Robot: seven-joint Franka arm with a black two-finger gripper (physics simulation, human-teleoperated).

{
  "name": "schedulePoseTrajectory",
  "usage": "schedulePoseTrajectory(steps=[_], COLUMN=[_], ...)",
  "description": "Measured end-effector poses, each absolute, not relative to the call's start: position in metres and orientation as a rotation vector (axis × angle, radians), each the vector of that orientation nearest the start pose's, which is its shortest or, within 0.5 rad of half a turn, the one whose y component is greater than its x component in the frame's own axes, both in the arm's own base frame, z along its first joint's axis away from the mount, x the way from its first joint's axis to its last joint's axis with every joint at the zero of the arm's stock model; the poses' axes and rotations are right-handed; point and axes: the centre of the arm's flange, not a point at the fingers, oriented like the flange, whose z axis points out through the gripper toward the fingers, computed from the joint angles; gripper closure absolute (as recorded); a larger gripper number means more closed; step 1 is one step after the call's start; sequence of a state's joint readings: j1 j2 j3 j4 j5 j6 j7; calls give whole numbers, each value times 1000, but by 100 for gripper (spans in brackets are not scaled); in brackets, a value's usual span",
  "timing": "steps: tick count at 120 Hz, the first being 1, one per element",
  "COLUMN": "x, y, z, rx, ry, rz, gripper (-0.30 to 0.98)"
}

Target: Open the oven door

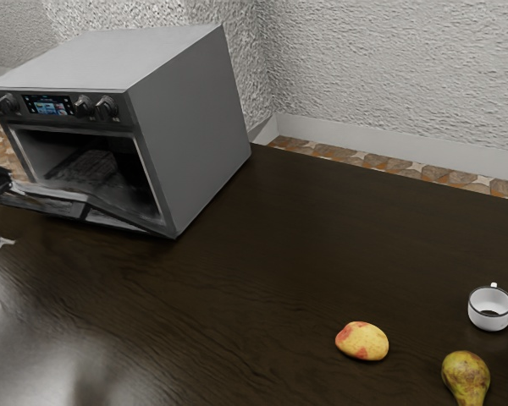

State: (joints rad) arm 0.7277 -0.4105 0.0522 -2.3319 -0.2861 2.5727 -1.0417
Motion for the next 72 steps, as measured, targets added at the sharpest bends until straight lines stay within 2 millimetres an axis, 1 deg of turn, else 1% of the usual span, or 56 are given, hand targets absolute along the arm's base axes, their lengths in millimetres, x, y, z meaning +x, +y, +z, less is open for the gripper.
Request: schedulePoseTrajectory(steps=[5, 10, 14, 18, 20, 21, 22, 24, 26, 29, 30, 32, 34, 37, 40, 42, 44, 46, 49, 52, 56, 63, 72], x=[313, 301, 296, 296, 297, 298, 301, 309, 321, 340, 347, 365, 380, 400, 420, 433, 446, 457, 473, 484, 492, 495, 501], y=[330, 324, 321, 318, 317, 317, 316, 313, 308, 288, 277, 247, 217, 174, 132, 103, 77, 55, 30, 13, -1, -10, -26], z=[573, 577, 578, 581, 586, 591, 602, 630, 664, 713, 731, 763, 789, 817, 832, 834, 831, 824, 809, 794, 771, 739, 709], rx=[1414, 1401, 1397, 1419, 1437, 1451, 1470, 1516, 1571, 1660, 1698, 1785, 1867, 1973, 2074, 2143, 2210, 2271, 2350, 2414, 2485, 2574, 2663], ry=[2273, 2271, 2270, 2264, 2260, 2255, 2242, 2209, 2165, 2085, 2045, 1951, 1862, 1744, 1639, 1572, 1516, 1476, 1441, 1422, 1420, 1444, 1437], rz=[870, 891, 899, 911, 922, 932, 949, 984, 1014, 1045, 1055, 1070, 1073, 1065, 1032, 995, 951, 905, 832, 766, 677, 555, 430], gripper=[0, 0, 0, 0, 0, 0, 0, 0, 1, 1, 1, 1, 1, 0, 1, 1, 0, 1, 0, 0, 0, 0, 0])
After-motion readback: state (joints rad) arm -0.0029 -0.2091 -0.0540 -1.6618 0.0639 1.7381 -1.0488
